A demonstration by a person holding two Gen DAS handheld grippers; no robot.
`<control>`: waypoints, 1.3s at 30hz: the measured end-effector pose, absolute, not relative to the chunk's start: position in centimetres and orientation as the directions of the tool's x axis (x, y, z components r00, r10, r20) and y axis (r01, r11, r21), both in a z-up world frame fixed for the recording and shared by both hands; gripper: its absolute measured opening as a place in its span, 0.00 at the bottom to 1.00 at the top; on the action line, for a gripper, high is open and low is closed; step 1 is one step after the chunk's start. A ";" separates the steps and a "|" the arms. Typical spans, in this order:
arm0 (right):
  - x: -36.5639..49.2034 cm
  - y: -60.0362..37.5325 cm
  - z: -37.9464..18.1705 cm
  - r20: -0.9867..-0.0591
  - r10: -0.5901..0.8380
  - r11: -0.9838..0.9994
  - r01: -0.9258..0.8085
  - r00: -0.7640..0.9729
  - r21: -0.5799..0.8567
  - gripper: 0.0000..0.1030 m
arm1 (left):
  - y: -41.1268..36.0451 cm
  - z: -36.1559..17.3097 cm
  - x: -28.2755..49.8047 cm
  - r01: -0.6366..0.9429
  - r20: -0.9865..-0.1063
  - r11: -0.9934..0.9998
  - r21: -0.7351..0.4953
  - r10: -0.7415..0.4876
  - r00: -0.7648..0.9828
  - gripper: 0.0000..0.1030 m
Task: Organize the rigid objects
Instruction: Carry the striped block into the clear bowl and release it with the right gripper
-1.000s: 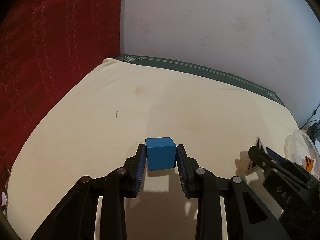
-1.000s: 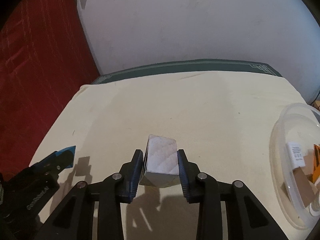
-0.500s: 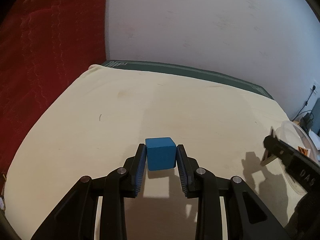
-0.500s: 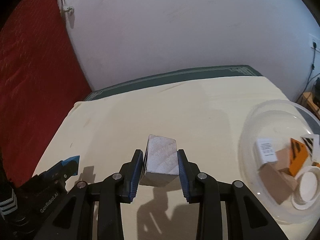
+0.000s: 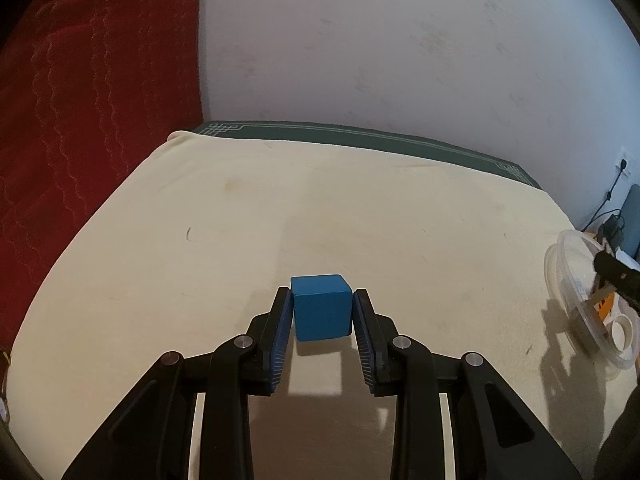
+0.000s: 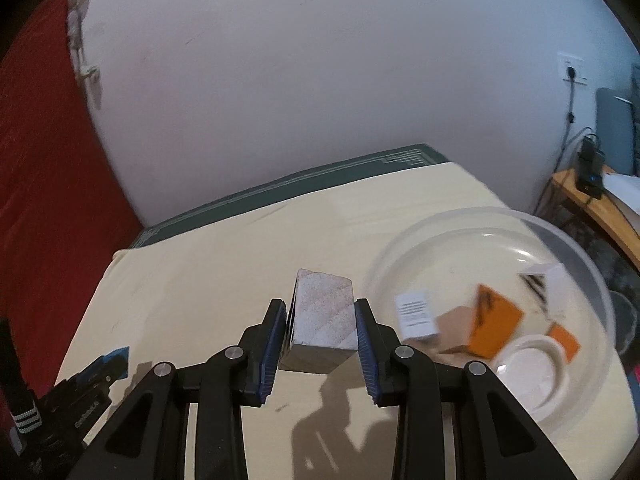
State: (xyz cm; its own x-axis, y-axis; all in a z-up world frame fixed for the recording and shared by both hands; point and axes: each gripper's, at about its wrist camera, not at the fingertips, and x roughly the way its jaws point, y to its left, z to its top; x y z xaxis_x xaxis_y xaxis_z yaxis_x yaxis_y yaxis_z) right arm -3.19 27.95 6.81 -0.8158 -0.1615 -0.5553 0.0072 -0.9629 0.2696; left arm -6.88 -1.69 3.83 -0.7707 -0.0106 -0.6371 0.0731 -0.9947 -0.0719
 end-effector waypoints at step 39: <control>-1.0 40.3 6.2 -0.554 0.012 -0.899 -0.251 -0.832 0.358 0.62 | 3.2 3.5 -5.8 -0.019 -0.680 -0.998 -0.059 0.054 -0.731 0.30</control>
